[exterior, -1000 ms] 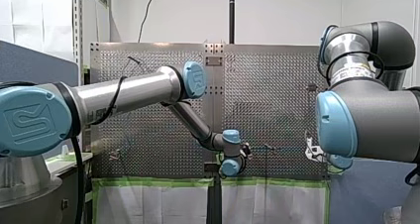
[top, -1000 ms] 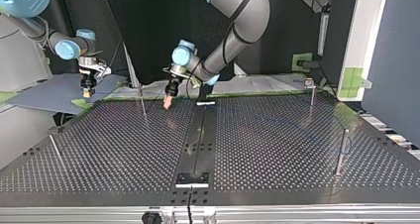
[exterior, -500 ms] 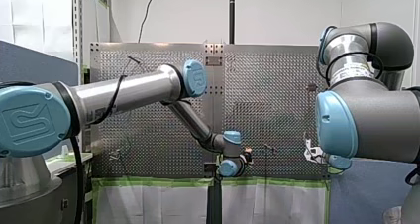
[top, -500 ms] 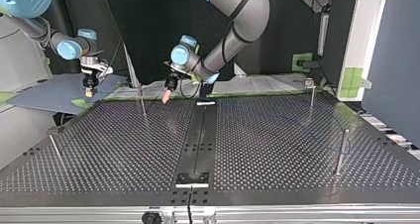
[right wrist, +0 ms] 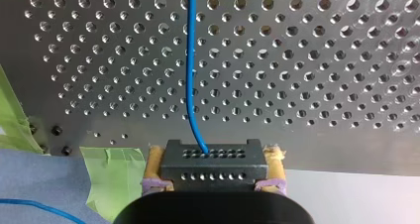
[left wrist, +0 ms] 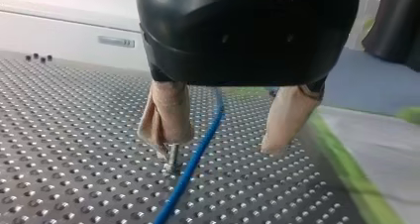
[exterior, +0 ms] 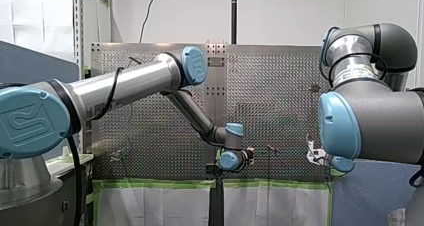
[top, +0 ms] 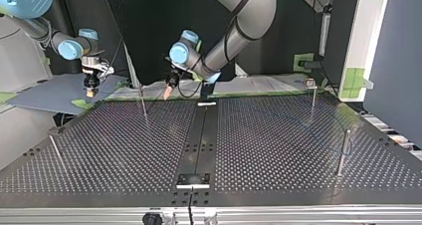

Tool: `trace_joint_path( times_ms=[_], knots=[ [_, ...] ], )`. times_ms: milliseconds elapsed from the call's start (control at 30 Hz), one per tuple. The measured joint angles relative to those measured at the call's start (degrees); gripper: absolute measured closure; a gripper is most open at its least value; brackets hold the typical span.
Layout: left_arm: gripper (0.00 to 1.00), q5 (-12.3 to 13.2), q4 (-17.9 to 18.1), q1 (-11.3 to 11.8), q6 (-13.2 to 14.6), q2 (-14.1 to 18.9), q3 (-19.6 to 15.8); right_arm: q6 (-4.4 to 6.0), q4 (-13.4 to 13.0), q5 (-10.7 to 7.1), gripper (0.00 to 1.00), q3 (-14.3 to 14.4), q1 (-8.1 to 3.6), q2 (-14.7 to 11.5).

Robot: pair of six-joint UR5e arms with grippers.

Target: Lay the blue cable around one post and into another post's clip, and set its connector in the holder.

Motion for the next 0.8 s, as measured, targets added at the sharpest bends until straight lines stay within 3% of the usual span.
trace_joint_path(
  times_ms=[267, 800],
  knots=[
    [0.02, 0.2, -0.1, -0.9, 1.4, 0.5, -1.1, 0.22, -0.1, 0.0, 1.0, 0.0, 0.07, 0.0],
    [0.02, -0.5, -0.4, -2.8, 1.8, 3.7, -2.1, 0.39, 0.1, 0.0, 1.0, 0.0, 0.19, 0.1]
  ],
)
